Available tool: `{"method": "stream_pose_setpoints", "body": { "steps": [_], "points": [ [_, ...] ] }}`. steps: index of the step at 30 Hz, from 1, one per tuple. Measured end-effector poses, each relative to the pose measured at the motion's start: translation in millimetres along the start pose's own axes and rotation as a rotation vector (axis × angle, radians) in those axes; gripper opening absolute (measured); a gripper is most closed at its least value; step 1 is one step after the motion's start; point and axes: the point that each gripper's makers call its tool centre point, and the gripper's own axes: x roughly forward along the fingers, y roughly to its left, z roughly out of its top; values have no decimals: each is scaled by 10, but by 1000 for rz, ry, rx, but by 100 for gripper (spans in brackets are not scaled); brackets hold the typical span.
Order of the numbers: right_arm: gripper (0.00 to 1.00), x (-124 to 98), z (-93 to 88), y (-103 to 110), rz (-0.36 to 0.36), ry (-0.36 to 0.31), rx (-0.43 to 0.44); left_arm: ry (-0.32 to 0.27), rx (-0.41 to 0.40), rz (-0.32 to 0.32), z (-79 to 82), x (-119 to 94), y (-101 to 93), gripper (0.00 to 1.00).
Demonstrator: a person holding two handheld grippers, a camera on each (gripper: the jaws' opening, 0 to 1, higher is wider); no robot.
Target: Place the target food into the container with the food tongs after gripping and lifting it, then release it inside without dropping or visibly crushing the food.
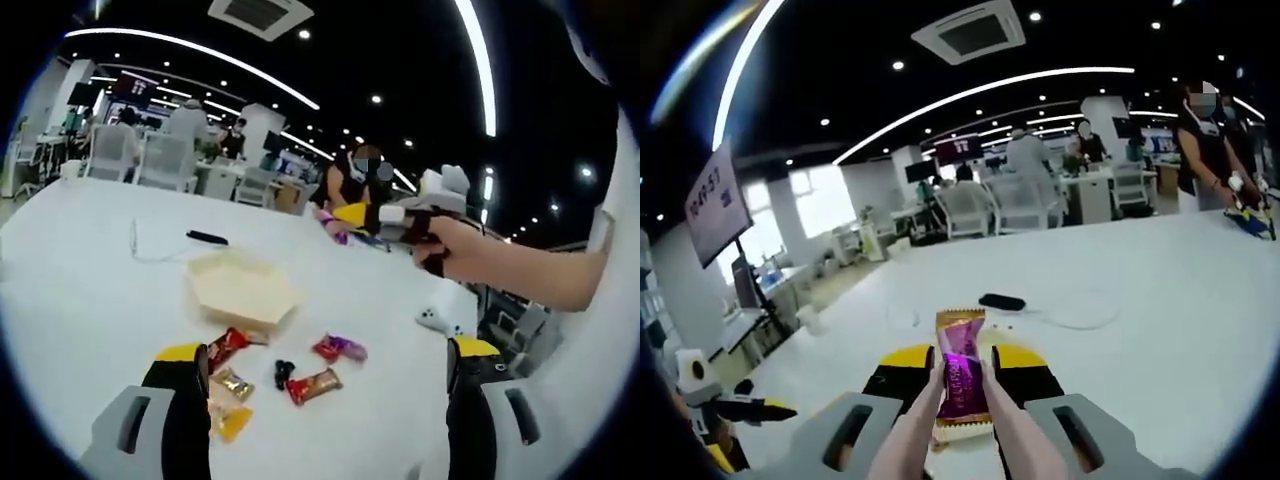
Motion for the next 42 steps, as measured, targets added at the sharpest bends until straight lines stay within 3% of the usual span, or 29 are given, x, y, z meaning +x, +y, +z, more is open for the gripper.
{"method": "stream_pose_setpoints", "body": {
  "steps": [19, 25, 42],
  "points": [
    [22, 149, 33, -9, -4, -1, -20, -1, -2, 8, 37, 17, 98, 99],
    [22, 189, 30, -41, -6, -2, -25, -29, 13, 34, 114, -52, 156, 99],
    [22, 294, 115, 10, -8, -27, -50, -34, 25, 48, 147, -108, 224, 99]
  ]
}}
